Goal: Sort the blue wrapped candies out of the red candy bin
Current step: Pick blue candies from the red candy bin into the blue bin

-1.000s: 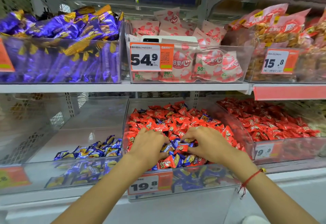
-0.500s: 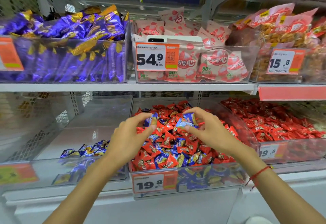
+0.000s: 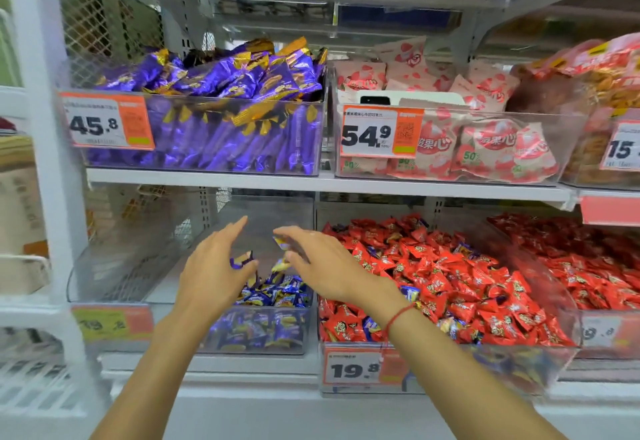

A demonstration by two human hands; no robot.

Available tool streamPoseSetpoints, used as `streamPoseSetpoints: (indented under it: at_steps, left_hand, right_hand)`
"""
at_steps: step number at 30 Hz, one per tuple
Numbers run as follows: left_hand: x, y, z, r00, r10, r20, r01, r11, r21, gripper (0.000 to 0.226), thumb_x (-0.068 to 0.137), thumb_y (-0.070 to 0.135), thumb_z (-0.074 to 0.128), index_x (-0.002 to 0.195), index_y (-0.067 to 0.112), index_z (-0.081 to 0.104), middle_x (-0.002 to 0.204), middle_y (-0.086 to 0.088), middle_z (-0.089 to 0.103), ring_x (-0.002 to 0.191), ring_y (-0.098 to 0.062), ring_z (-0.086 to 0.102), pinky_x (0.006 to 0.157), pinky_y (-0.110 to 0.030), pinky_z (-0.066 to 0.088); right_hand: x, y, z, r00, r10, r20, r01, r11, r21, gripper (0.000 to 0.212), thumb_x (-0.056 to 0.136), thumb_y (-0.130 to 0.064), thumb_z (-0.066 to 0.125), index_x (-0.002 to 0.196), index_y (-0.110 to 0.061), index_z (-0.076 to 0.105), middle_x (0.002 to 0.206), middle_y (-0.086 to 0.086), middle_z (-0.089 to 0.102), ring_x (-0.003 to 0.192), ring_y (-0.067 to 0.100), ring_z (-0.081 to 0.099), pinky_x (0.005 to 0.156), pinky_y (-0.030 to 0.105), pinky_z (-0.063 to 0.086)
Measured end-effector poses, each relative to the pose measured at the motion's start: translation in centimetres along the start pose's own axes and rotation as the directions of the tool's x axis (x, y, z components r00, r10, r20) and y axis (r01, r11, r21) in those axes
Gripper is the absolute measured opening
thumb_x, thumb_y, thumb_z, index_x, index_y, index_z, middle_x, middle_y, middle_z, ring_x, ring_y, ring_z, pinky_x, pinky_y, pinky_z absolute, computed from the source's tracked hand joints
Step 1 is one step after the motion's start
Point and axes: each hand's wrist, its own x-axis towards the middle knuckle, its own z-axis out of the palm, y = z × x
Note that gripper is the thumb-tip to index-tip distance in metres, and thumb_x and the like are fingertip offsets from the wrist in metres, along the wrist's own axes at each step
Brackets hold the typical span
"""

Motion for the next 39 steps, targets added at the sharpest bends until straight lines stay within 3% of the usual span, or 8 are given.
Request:
streamPoseSetpoints:
  at_steps: [3,10,14,16,22,28,34,39]
  left_hand:
    - [0.2,-0.1,-0.1,0.996,0.083,-0.04,-0.082,0.996,0.023,0.066,0.088,0.019,0.067,0.147,0.025,0.037,0.147,-0.001,0.046,0.138,-0.024,0.036,0.11,-0.04,0.033]
    - [-2.0,5.7,2.5,0.966,0.259,-0.022,-0.259,0.963,-0.074,0.044,0.093,0.025,0.058,0.135,0.035,0.048,0.136,0.015,0.052,0.126,-0.011,0.047,0.097,-0.032,0.038]
    - [-3.5,8.3,5.2,0.893,0.438,0.102,-0.428,0.898,-0.103,0.043,0.096,0.027,0.053,0.137,0.039,0.046,0.139,0.021,0.048,0.128,-0.004,0.044,0.098,-0.023,0.035]
    - [-3.9,9.2,6.3,0.845,0.504,0.179,-0.504,0.862,-0.048,0.045,0.097,0.027,0.051,0.14,0.04,0.043,0.14,0.019,0.049,0.128,-0.005,0.044,0.098,-0.023,0.034]
    - [-2.1,10.9,8.8,0.817,0.504,0.279,-0.542,0.837,0.076,0.039,0.098,0.025,0.049,0.134,0.038,0.052,0.135,0.012,0.057,0.125,-0.012,0.05,0.093,-0.031,0.045]
    - [-0.5,13.2,11.3,0.768,0.479,0.425,-0.627,0.697,0.348,0.042,0.097,0.043,0.049,0.135,0.026,0.053,0.129,0.001,0.053,0.121,-0.021,0.044,0.09,-0.033,0.038]
    - [-0.5,11.7,9.0,0.795,0.553,0.252,-0.605,0.756,0.25,0.044,0.088,0.034,0.067,0.131,0.03,0.056,0.123,0.01,0.061,0.115,-0.016,0.054,0.093,-0.032,0.044]
    - [-2.2,8.3,6.4,0.766,0.642,-0.026,-0.632,0.76,0.151,0.031,0.081,0.023,0.074,0.112,0.027,0.067,0.113,0.012,0.066,0.106,-0.012,0.057,0.085,-0.031,0.044]
  right_hand:
    - [-0.1,0.7,-0.1,0.998,0.025,0.061,-0.016,0.99,-0.139,0.043,0.1,-0.015,0.043,0.142,-0.025,0.044,0.147,0.001,0.045,0.138,0.022,0.035,0.113,0.044,0.025]
    - [-6.7,4.8,-6.2,0.985,0.152,-0.085,-0.155,0.988,-0.029,0.024,0.097,-0.021,0.053,0.111,-0.033,0.068,0.121,-0.013,0.064,0.114,0.006,0.055,0.098,0.033,0.043]
    - [-10.4,8.1,-8.3,0.959,0.268,-0.097,-0.28,0.948,-0.15,0.023,0.093,-0.02,0.057,0.104,-0.036,0.07,0.103,-0.012,0.071,0.098,0.009,0.063,0.085,0.035,0.05]
    - [-11.0,9.0,-7.9,0.955,0.291,-0.066,-0.298,0.934,-0.195,0.025,0.096,-0.018,0.054,0.109,-0.031,0.071,0.113,-0.01,0.069,0.106,0.012,0.061,0.089,0.032,0.048]
    - [-10.9,11.1,-4.6,0.939,0.32,0.127,-0.252,0.89,-0.38,0.039,0.101,-0.022,0.041,0.138,-0.03,0.049,0.139,-0.002,0.052,0.127,0.024,0.041,0.099,0.038,0.039]
    - [-11.0,10.7,-5.8,0.945,0.326,0.012,-0.3,0.883,-0.361,0.021,0.089,-0.034,0.065,0.107,-0.023,0.069,0.113,-0.001,0.059,0.112,0.018,0.048,0.078,0.027,0.035]
    - [-12.0,10.9,-7.1,0.95,0.279,-0.142,-0.312,0.878,-0.363,0.015,0.091,-0.036,0.062,0.094,-0.021,0.058,0.095,-0.005,0.067,0.096,0.017,0.058,0.074,0.027,0.027]
    - [-11.9,9.8,-8.1,0.923,0.3,-0.242,-0.328,0.941,-0.087,0.02,0.088,-0.034,0.067,0.103,-0.03,0.054,0.09,-0.015,0.064,0.086,0.009,0.06,0.072,0.031,0.047]
